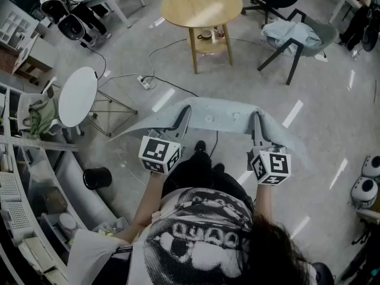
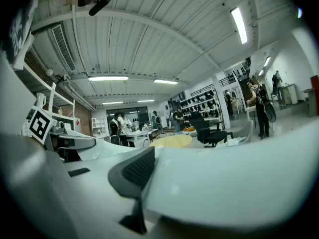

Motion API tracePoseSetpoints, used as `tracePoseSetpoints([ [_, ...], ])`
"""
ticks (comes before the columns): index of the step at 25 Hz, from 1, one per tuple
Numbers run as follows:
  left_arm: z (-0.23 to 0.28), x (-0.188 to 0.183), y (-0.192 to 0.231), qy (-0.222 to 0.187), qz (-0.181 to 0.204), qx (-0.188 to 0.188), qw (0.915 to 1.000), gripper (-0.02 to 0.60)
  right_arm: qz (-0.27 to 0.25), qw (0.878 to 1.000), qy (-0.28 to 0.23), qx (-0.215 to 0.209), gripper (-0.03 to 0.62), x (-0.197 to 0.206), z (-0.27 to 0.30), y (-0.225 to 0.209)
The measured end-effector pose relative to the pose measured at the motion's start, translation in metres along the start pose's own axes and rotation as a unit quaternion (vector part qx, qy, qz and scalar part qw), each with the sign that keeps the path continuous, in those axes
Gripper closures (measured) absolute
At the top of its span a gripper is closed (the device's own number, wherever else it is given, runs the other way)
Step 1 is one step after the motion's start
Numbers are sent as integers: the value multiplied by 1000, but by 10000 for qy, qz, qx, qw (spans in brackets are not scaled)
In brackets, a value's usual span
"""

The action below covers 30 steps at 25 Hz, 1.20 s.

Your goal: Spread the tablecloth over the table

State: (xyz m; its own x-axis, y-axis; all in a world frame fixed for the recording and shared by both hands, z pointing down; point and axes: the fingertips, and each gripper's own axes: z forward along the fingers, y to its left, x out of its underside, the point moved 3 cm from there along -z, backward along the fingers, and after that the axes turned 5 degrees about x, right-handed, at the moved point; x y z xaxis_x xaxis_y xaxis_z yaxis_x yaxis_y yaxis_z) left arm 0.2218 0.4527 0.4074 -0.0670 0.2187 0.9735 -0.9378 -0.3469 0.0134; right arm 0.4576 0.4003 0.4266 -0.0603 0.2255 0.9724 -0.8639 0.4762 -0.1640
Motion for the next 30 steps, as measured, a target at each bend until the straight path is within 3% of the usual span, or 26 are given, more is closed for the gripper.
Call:
tracePoseSetpoints([
  [7,-1,4,6,99,33,-102,9999,509,-4,9999,84,-110,533,4,8,3],
  [15,1,12,46,143,-103,-254,9995,509,-64,9993,213,-301,533,8,49,26],
  [20,12,17,101,182,-221,-306,9991,509,-97,9988,302,-374,533,8,103,52],
  [30,42,1,255,147,-166,-248,9994,509,209,9980,440,-394,533,-4,236,127],
])
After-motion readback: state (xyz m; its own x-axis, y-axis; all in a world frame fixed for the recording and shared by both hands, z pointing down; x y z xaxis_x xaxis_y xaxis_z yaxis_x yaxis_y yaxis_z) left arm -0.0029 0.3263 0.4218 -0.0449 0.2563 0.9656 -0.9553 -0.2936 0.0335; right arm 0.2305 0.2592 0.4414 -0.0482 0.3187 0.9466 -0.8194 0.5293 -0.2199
